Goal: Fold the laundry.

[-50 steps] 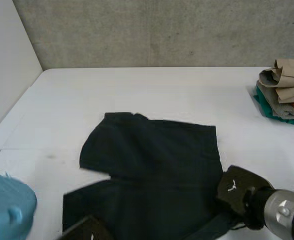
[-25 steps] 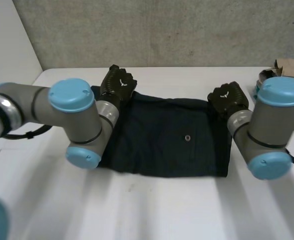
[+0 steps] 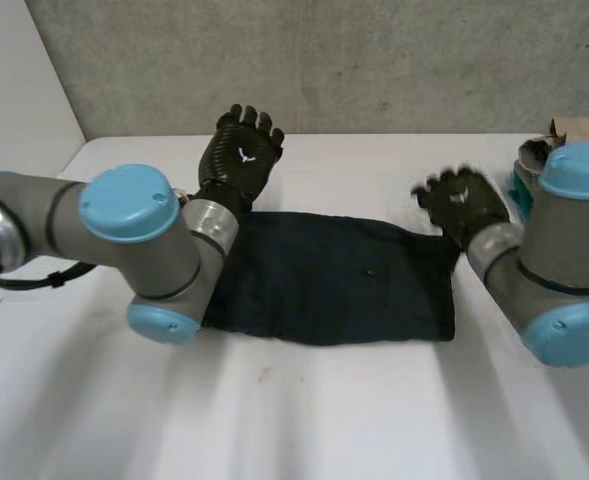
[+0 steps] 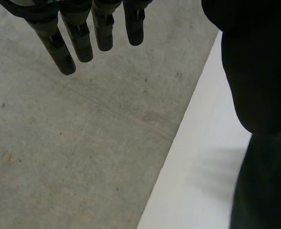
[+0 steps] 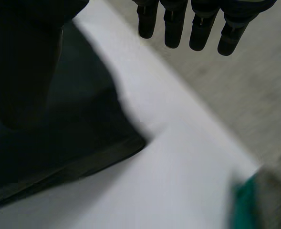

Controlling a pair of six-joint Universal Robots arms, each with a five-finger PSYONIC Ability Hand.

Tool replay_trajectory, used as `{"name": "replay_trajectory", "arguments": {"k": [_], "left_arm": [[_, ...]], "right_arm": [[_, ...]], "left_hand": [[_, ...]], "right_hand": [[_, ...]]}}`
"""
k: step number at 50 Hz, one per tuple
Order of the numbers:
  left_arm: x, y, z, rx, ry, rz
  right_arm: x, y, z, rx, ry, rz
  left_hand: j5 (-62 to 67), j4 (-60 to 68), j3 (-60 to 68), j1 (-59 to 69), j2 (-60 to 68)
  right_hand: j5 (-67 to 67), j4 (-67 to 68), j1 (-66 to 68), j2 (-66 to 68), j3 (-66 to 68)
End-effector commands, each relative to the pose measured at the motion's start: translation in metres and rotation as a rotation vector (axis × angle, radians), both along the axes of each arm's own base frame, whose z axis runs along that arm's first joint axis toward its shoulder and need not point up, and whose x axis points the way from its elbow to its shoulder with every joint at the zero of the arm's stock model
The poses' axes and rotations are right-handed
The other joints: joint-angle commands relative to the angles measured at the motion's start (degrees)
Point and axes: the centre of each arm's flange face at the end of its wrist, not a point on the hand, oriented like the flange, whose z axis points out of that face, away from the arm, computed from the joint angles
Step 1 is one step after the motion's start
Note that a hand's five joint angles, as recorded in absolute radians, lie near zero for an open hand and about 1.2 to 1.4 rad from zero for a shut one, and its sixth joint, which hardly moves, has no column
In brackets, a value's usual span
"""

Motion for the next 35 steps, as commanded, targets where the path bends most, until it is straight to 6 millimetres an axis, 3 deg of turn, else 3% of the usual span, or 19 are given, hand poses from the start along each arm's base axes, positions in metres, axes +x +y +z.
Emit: {"name": "replay_trajectory", "arguments": {"k": [1, 7, 10, 12, 17, 20, 23, 29, 32, 34, 35], "left_arm": [[0.015, 0.025, 0.004, 0.116, 0.102, -0.021], [0.018, 0.03, -0.001, 0.149, 0.117, -0.022], [0.018, 0.03, -0.001, 0.151, 0.116, -0.022], [0.018, 0.03, -0.001, 0.152, 0.115, -0.02], [0.02, 0.032, 0.006, 0.139, 0.124, -0.02], [0.024, 0.034, 0.013, 0.132, 0.13, -0.018], [0.026, 0.036, 0.017, 0.125, 0.134, -0.017], [0.034, 0.043, 0.022, 0.126, 0.137, -0.01], [0.04, 0.045, 0.024, 0.127, 0.137, -0.001], [0.042, 0.045, 0.024, 0.129, 0.138, 0.005], [0.043, 0.045, 0.025, 0.126, 0.14, 0.005]], "right_arm": [[-0.013, 0.038, -0.029, 0.309, -0.042, -0.018], [-0.008, 0.032, -0.037, 0.274, -0.094, 0.012], [-0.006, 0.027, -0.05, 0.276, -0.091, 0.012], [-0.007, 0.025, -0.053, 0.27, -0.083, -0.002], [-0.026, 0.017, -0.05, 0.208, -0.055, -0.089], [-0.041, 0.016, -0.017, 0.075, 0.007, -0.1], [-0.064, 0.013, -0.003, -0.019, 0.196, -0.113], [-0.069, 0.004, 0.001, -0.151, 0.488, -0.051], [-0.044, 0.004, 0.015, -0.28, 0.484, 0.017], [-0.015, 0.017, 0.022, -0.362, 0.446, 0.115], [0.014, 0.034, 0.027, -0.444, 0.406, 0.236]], "left_hand": [[-2.78, -1.67, -2.18, -1.01, -1.7], [-2.78, -1.67, -2.18, -1.01, -1.7], [-2.78, -1.67, -2.18, -1.01, -1.7], [-2.78, -1.67, -2.18, -1.01, -1.7], [-2.78, -1.67, -2.18, -1.01, -1.7], [-2.78, -1.67, -2.18, -1.01, -1.7], [-2.78, -1.67, -2.18, -1.01, -1.7], [-2.78, -1.67, -2.18, -1.01, -1.7], [-2.78, -1.67, -2.18, -1.01, -1.7], [-2.78, -1.67, -2.18, -1.01, -1.7], [-2.78, -1.67, -2.18, -1.01, -1.7]], "right_hand": [[-2.46, -1.8, -2.82, -2.04, -1.88], [6.84, 7.5, 6.48, 7.25, 7.41], [39.07, 39.72, 38.7, 39.48, 39.64], [67.39, 68.05, 67.03, 67.8, 67.96], [67.54, 68.2, 67.18, 67.96, 68.12], [67.54, 68.2, 67.18, 67.96, 68.12], [67.54, 68.2, 67.18, 67.96, 68.12], [67.54, 68.2, 67.18, 67.96, 68.12], [67.54, 68.2, 67.18, 67.96, 68.12], [67.54, 68.2, 67.18, 67.96, 68.12], [67.54, 68.2, 67.18, 67.96, 68.12]]}}
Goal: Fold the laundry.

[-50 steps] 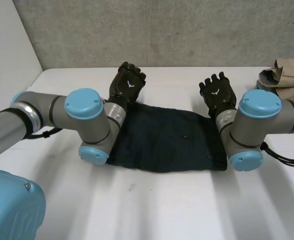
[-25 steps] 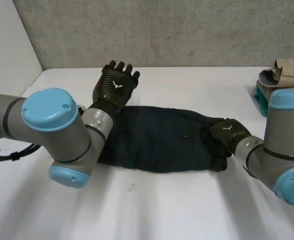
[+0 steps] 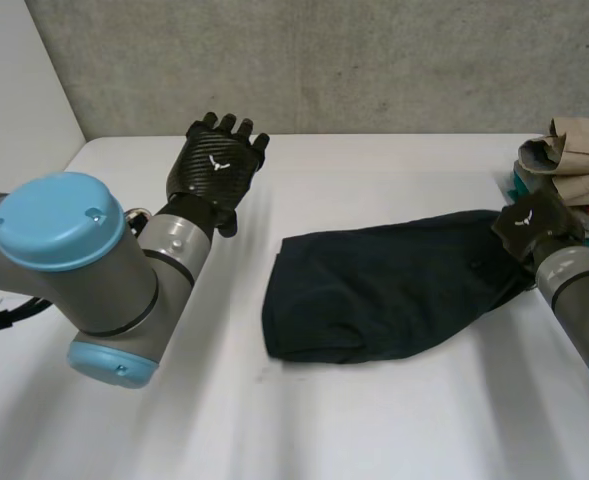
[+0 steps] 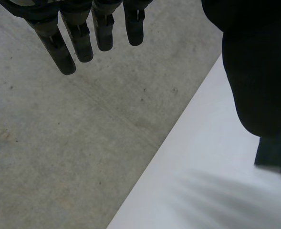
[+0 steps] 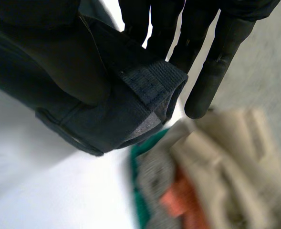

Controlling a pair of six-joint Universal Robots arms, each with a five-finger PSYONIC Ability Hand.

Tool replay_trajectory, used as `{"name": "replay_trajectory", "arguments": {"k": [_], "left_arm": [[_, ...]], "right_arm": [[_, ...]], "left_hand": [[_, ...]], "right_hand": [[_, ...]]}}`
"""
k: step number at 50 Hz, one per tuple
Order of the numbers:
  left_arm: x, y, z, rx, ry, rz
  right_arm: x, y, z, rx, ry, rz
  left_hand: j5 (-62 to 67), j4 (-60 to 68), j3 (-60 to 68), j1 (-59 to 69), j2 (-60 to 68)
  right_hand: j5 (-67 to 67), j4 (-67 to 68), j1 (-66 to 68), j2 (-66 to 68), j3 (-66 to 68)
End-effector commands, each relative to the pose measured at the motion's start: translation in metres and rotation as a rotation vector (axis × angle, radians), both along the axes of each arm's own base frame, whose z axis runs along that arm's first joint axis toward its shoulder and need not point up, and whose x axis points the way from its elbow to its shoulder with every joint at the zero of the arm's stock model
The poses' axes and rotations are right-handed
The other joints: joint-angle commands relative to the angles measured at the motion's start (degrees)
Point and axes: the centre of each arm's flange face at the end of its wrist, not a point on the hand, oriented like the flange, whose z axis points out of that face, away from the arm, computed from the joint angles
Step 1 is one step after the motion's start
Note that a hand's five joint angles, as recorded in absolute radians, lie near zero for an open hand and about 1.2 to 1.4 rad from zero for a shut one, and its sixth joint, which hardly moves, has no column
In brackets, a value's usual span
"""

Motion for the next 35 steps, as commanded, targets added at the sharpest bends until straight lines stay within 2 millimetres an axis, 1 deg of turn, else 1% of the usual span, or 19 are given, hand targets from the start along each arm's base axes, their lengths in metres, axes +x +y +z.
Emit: {"name": "replay_trajectory", "arguments": {"k": [1, 3, 4, 7, 8, 11, 12, 13, 15, 16, 19, 20, 22, 23, 28, 30, 32, 34, 35], "left_arm": [[0.01, 0.004, 0.003, 0.007, 0.008, 0.018], [0.011, 0.004, 0.005, 0.009, 0.02, 0.017], [0.011, 0.005, 0.007, 0.013, 0.035, 0.015], [0.012, 0.005, 0.01, 0.02, 0.061, 0.016], [0.011, 0.005, 0.011, 0.026, 0.077, 0.012], [0.011, 0.005, 0.015, 0.026, 0.097, 0.01], [0.012, 0.005, 0.017, 0.024, 0.109, 0.009], [0.011, 0.005, 0.018, 0.021, 0.113, 0.008], [0.011, 0.004, 0.02, 0.016, 0.12, 0.008], [0.011, 0.003, 0.023, 0.008, 0.127, 0.008], [0.009, 0.0, 0.031, -0.011, 0.146, 0.006], [0.007, -0.002, 0.037, -0.024, 0.165, 0.002], [0.004, -0.003, 0.044, -0.036, 0.189, -0.006], [0.002, -0.004, 0.047, -0.038, 0.203, -0.01], [-0.014, 0.001, 0.068, -0.017, 0.341, -0.078], [-0.021, 0.004, 0.066, 0.015, 0.372, -0.106], [-0.033, 0.011, 0.053, 0.089, 0.379, -0.14], [-0.04, 0.018, 0.041, 0.15, 0.353, -0.153], [-0.045, 0.024, 0.027, 0.215, 0.314, -0.156]], "right_arm": [[0.091, 0.037, 0.024, -0.237, -0.005, 0.412], [0.115, 0.06, 0.019, -0.246, -0.031, 0.565], [0.135, 0.082, 0.008, -0.23, -0.053, 0.715], [0.153, 0.111, -0.019, -0.156, -0.055, 0.887], [0.161, 0.126, -0.035, -0.11, -0.051, 0.965], [0.167, 0.136, -0.047, -0.088, -0.028, 1.009], [0.168, 0.137, -0.048, -0.103, -0.023, 1.012], [0.169, 0.137, -0.047, -0.107, -0.023, 1.012], [0.17, 0.135, -0.041, -0.117, -0.036, 0.994], [0.168, 0.131, -0.034, -0.12, -0.056, 0.954], [0.16, 0.117, -0.014, -0.106, -0.146, 0.853], [0.149, 0.105, 0.003, -0.078, -0.254, 0.774], [0.138, 0.095, 0.018, -0.026, -0.393, 0.699], [0.129, 0.088, 0.03, 0.03, -0.527, 0.639], [0.102, 0.064, 0.053, 0.164, -0.85, 0.482], [0.09, 0.056, 0.056, 0.198, -0.894, 0.421], [0.072, 0.042, 0.058, 0.231, -0.9, 0.334], [0.068, 0.037, 0.054, 0.27, -0.892, 0.298], [0.068, 0.033, 0.044, 0.332, -0.88, 0.265]], "left_hand": [[-2.78, -1.67, -2.18, -1.01, -1.7], [-2.78, -1.67, -2.18, -1.01, -1.7], [-2.78, -1.67, -2.18, -1.01, -1.7], [-2.78, -1.67, -2.18, -1.01, -1.7], [-2.78, -1.67, -2.18, -1.01, -1.7], [-2.78, -1.67, -2.18, -1.01, -1.7], [-2.78, -1.67, -2.18, -1.01, -1.7], [-2.78, -1.67, -2.18, -1.01, -1.7], [-2.78, -1.67, -2.18, -1.01, -1.7], [-2.78, -1.67, -2.18, -1.01, -1.7], [-2.78, -1.67, -2.18, -1.01, -1.7], [-2.78, -1.67, -2.18, -1.01, -1.7], [-2.78, -1.67, -2.18, -1.01, -1.7], [-2.78, -1.67, -2.18, -1.01, -1.7], [-2.57, -1.46, -1.96, -0.8, -1.48], [-2.23, -1.12, -1.63, -0.46, -1.15], [-0.56, 0.55, 0.05, 1.21, 0.53], [-0.21, 0.9, 0.39, 1.56, 0.87], [-0.21, 0.9, 0.39, 1.56, 0.87]], "right_hand": [[15.7, 11.47, 18.53, 14.04, 13.59], [15.7, 11.47, 18.53, 14.04, 13.59], [15.7, 11.47, 18.53, 14.04, 13.59], [15.7, 11.47, 18.53, 14.04, 13.59], [15.7, 11.47, 18.53, 14.04, 13.59], [15.43, 11.2, 18.26, 13.77, 13.32], [-9.55, -13.79, -6.73, -11.21, -11.67], [-21.29, -25.53, -18.47, -22.95, -23.41], [-39.16, -43.39, -36.33, -40.82, -41.27], [-52.9, -57.13, -50.07, -54.56, -55.01], [-54.3, -58.53, -51.47, -55.96, -56.41], [-54.3, -58.53, -51.47, -55.96, -56.41], [-54.3, -58.53, -51.47, -55.96, -56.41], [-54.3, -58.53, -51.47, -55.96, -56.41], [-54.3, -58.53, -51.47, -55.96, -56.41], [-54.3, -58.53, -51.47, -55.96, -56.41], [-54.3, -58.53, -51.47, -55.96, -56.41], [-54.3, -58.53, -51.47, -55.96, -56.41], [-54.3, -58.53, -51.47, -55.96, -56.41]]}}
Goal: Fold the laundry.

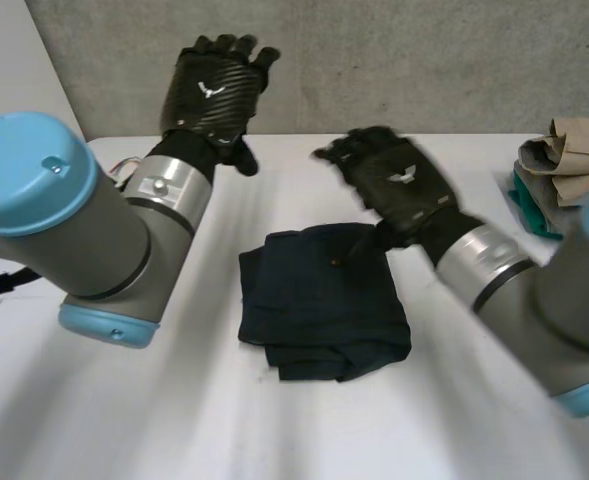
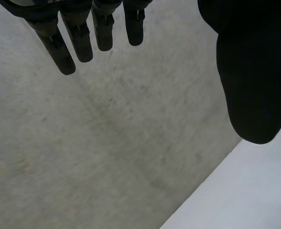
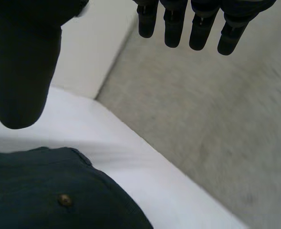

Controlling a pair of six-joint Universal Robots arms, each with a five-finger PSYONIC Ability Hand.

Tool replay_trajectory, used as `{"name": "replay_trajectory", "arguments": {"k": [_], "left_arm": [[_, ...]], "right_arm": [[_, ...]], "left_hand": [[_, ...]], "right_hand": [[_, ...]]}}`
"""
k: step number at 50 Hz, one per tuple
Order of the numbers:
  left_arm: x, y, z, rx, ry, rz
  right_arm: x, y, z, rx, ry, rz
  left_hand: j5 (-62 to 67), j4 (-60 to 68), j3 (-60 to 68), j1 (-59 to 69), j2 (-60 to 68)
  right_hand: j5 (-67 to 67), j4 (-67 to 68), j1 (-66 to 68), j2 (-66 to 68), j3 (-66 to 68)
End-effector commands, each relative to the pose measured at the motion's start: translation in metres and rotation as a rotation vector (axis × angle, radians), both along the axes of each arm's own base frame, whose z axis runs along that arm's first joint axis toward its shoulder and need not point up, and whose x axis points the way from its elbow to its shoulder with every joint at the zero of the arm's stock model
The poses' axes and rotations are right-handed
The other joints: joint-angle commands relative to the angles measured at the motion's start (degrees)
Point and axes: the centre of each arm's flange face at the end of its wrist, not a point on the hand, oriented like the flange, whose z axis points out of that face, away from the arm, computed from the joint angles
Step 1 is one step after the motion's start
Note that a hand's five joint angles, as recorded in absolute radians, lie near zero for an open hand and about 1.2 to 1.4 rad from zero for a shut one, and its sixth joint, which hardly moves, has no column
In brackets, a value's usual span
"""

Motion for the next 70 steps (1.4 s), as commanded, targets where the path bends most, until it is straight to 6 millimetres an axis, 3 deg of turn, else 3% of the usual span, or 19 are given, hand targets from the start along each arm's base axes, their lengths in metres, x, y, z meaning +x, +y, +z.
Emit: {"name": "replay_trajectory", "arguments": {"k": [1, 4, 9, 14, 21, 25, 29, 32, 34, 37, 39, 43, 47, 52, 64, 70], "left_arm": [[-0.029, 0.022, -0.044, 0.223, -0.054, -0.102], [-0.031, 0.03, -0.08, 0.354, -0.15, -0.1], [-0.027, 0.041, -0.113, 0.481, -0.24, -0.06], [-0.021, 0.037, -0.147, 0.562, -0.314, 0.003], [-0.008, 0.032, -0.162, 0.635, -0.37, 0.045], [-0.008, 0.029, -0.148, 0.614, -0.346, 0.041], [-0.01, 0.026, -0.098, 0.512, -0.26, 0.02], [-0.013, 0.027, -0.074, 0.464, -0.22, -0.015], [-0.016, 0.029, -0.058, 0.43, -0.194, -0.057], [-0.016, 0.027, -0.03, 0.372, -0.153, -0.12], [-0.015, 0.026, -0.018, 0.345, -0.137, -0.159], [-0.022, 0.033, 0.013, 0.276, -0.114, -0.348], [-0.026, 0.047, 0.026, 0.265, -0.127, -0.496], [-0.029, 0.054, 0.027, 0.285, -0.144, -0.563], [-0.034, 0.057, 0.013, 0.32, -0.163, -0.576], [-0.034, 0.056, 0.009, 0.326, -0.168, -0.574]], "right_arm": [[-0.026, -0.029, -0.015, 0.253, 0.02, -0.095], [-0.021, -0.041, -0.034, 0.346, 0.079, -0.098], [-0.017, -0.052, -0.064, 0.441, 0.19, -0.089], [-0.018, -0.058, -0.094, 0.484, 0.295, -0.09], [-0.025, -0.063, -0.107, 0.446, 0.406, -0.167], [-0.022, -0.06, -0.098, 0.368, 0.454, -0.176], [-0.021, -0.06, -0.066, 0.214, 0.405, -0.212], [-0.018, -0.051, -0.051, 0.148, 0.376, -0.212], [-0.013, -0.033, -0.038, 0.087, 0.35, -0.196], [-0.004, -0.002, -0.035, 0.029, 0.34, -0.155], [0.0, 0.015, -0.04, 0.019, 0.338, -0.13], [0.002, 0.057, -0.07, 0.038, 0.359, -0.057], [0.004, 0.081, -0.094, 0.044, 0.371, -0.01], [0.01, 0.084, -0.124, 0.028, 0.373, -0.014], [0.027, 0.049, -0.149, -0.13, 0.342, -0.101], [0.037, 0.037, -0.147, -0.168, 0.333, -0.105]], "left_hand": [[-0.21, 0.89, 0.39, 1.56, 0.87], [-0.38, 0.73, 0.22, 1.39, 0.7], [-0.88, 0.22, -0.28, 0.89, 0.2], [-0.88, 0.22, -0.28, 0.89, 0.2], [-0.21, 0.89, 0.39, 1.56, 0.87], [-0.38, 0.73, 0.22, 1.39, 0.7], [-1.38, -0.28, -0.78, 0.39, -0.3], [-1.72, -0.62, -1.13, 0.05, -0.65], [-1.72, -0.62, -1.13, 0.05, -0.65], [-1.56, -0.46, -0.96, 0.21, -0.48], [-1.05, 0.05, -0.46, 0.72, 0.02], [-0.38, 0.72, 0.22, 1.39, 0.7], [-0.38, 0.72, 0.22, 1.39, 0.7], [-0.38, 0.72, 0.22, 1.39, 0.7], [-0.55, 0.56, 0.05, 1.22, 0.53], [-0.55, 0.55, 0.05, 1.22, 0.53]], "right_hand": [[-2.4, -1.73, -2.66, -1.9, -1.85], [-2.4, -1.73, -2.66, -1.9, -1.85], [-2.4, -1.73, -2.66, -1.9, -1.85], [-2.4, -1.73, -2.66, -1.9, -1.85], [-2.4, -1.73, -2.66, -1.9, -1.85], [-2.4, -1.73, -2.66, -1.9, -1.85], [-2.4, -1.73, -2.66, -1.9, -1.85], [-2.4, -1.73, -2.66, -1.9, -1.85], [-2.4, -1.73, -2.66, -1.9, -1.85], [-2.4, -1.73, -2.66, -1.9, -1.85], [-2.4, -1.73, -2.66, -1.9, -1.85], [-2.4, -1.73, -2.66, -1.9, -1.85], [-2.4, -1.73, -2.66, -1.9, -1.85], [-2.4, -1.73, -2.66, -1.9, -1.85], [-2.4, -1.73, -2.66, -1.9, -1.85], [-2.4, -1.73, -2.66, -1.9, -1.85]]}}
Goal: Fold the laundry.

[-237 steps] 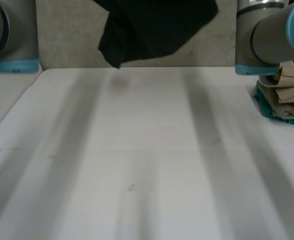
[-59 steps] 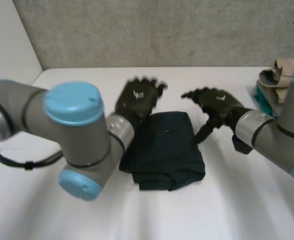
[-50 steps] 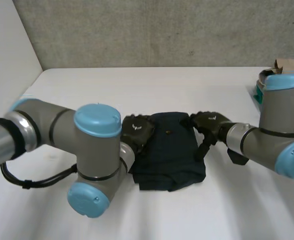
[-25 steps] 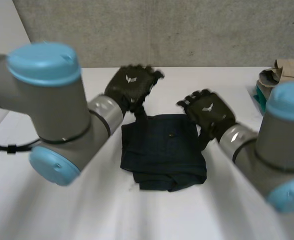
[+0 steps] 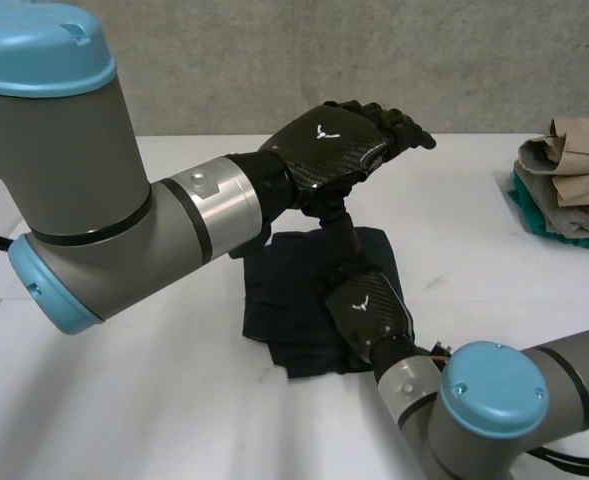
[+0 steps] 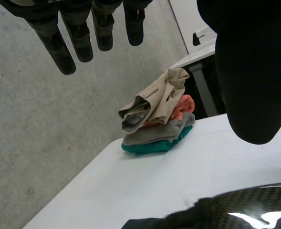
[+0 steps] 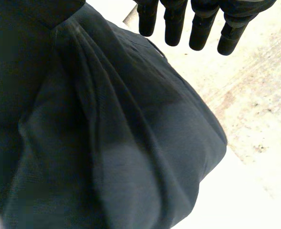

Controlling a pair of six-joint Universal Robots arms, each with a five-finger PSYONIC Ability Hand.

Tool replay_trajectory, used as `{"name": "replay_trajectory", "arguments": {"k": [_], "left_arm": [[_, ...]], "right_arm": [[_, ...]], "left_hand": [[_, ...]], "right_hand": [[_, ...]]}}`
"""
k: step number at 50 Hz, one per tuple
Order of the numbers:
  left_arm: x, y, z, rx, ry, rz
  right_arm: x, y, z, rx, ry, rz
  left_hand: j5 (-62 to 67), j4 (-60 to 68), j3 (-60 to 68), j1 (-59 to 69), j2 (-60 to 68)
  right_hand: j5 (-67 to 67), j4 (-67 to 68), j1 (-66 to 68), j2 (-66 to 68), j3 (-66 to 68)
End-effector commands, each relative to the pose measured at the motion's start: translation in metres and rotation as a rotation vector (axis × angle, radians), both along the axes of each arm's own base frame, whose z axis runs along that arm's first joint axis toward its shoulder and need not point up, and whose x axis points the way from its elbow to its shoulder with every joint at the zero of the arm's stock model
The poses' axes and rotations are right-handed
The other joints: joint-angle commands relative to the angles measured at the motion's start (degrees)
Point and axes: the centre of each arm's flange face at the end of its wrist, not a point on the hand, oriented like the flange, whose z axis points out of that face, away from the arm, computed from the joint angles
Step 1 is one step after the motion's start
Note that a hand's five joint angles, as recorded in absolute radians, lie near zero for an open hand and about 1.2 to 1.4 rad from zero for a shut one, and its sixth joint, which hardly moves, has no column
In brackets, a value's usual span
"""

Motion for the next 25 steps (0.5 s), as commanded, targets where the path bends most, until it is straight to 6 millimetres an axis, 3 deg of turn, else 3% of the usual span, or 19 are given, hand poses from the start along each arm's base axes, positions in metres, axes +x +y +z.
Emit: {"name": "replay_trajectory", "arguments": {"k": [1, 4, 5, 6, 12, 20, 21, 24, 25], "left_arm": [[0.0, -0.002, -0.004, 0.004, -0.007, 0.004], [0.0, -0.002, -0.004, 0.004, -0.007, 0.004], [0.0, -0.002, -0.004, 0.004, -0.007, 0.005], [0.0, -0.003, -0.004, 0.004, -0.007, 0.007], [0.002, -0.004, -0.001, -0.002, -0.002, 0.013], [0.007, -0.007, 0.014, -0.036, 0.025, 0.038], [0.009, -0.008, 0.018, -0.043, 0.032, 0.045], [0.016, -0.01, 0.034, -0.084, 0.062, 0.073], [0.018, -0.01, 0.038, -0.095, 0.071, 0.079]], "right_arm": [[0.011, -0.016, 0.001, -0.048, -0.001, 0.002], [0.015, -0.022, 0.0, -0.047, -0.009, 0.004], [0.016, -0.024, 0.001, -0.049, -0.014, 0.005], [0.017, -0.026, 0.003, -0.054, -0.022, 0.003], [0.023, -0.036, 0.028, -0.123, -0.076, 0.0], [0.006, -0.094, 0.093, -0.293, -0.175, -0.1], [0.002, -0.107, 0.109, -0.337, -0.197, -0.115], [-0.01, -0.13, 0.132, -0.399, -0.221, -0.152], [-0.022, -0.147, 0.148, -0.445, -0.234, -0.18]], "left_hand": [[-0.62, 0.39, -0.11, 1.06, 0.37], [-0.62, 0.39, -0.12, 1.06, 0.36], [-0.62, 0.39, -0.12, 1.06, 0.36], [-0.62, 0.39, -0.12, 1.06, 0.36], [-0.62, 0.39, -0.12, 1.06, 0.36], [-0.62, 0.39, -0.12, 1.06, 0.36], [-0.62, 0.39, -0.12, 1.06, 0.36], [-0.79, 0.23, -0.28, 0.89, 0.2], [-0.79, 0.22, -0.28, 0.89, 0.2]], "right_hand": [[-2.33, -1.72, -1.74, -1.01, -1.85], [26.4, 27.0, 26.99, 27.72, 26.87], [42.67, 43.28, 43.26, 43.99, 43.15], [67.42, 68.03, 68.01, 68.74, 67.9], [67.67, 68.28, 68.26, 68.99, 68.15], [67.67, 68.28, 68.26, 68.99, 68.15], [67.67, 68.28, 68.26, 68.99, 68.15], [67.67, 68.28, 68.26, 68.99, 68.15], [67.67, 68.28, 68.26, 68.99, 68.15]]}}
